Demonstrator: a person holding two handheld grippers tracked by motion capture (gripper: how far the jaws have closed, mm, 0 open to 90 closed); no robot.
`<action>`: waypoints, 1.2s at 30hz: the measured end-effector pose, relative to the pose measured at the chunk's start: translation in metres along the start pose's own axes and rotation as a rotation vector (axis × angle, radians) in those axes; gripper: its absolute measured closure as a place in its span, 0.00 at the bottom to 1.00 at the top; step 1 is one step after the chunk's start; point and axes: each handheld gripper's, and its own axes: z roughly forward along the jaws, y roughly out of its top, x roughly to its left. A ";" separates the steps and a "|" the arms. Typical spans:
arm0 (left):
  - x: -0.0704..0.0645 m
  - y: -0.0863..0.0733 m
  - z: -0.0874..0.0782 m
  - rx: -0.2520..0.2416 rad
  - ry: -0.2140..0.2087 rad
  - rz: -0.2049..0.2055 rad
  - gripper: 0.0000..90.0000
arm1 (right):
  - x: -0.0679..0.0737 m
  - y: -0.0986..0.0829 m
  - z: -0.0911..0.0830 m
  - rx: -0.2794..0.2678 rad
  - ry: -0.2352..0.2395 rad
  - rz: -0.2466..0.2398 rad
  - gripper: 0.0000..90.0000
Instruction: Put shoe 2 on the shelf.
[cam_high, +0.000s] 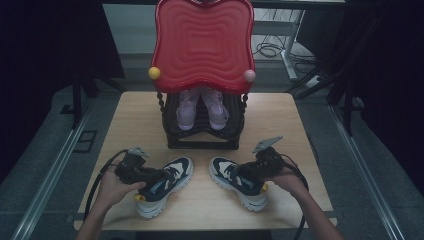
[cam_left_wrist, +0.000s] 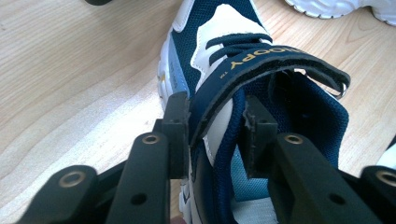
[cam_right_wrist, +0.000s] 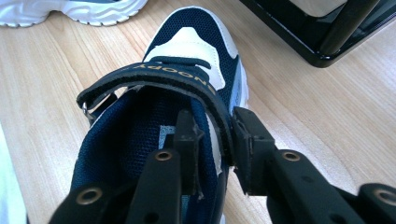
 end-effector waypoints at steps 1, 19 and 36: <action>-0.001 -0.001 0.000 -0.006 0.008 -0.003 0.78 | 0.000 -0.001 0.000 -0.012 -0.006 -0.008 0.83; 0.003 -0.013 -0.022 -0.181 -0.021 -0.071 0.85 | -0.004 -0.019 -0.022 -0.230 -0.002 0.060 0.84; 0.012 -0.030 -0.032 -0.314 -0.069 -0.146 0.85 | -0.006 -0.040 -0.030 -0.417 0.032 0.170 0.84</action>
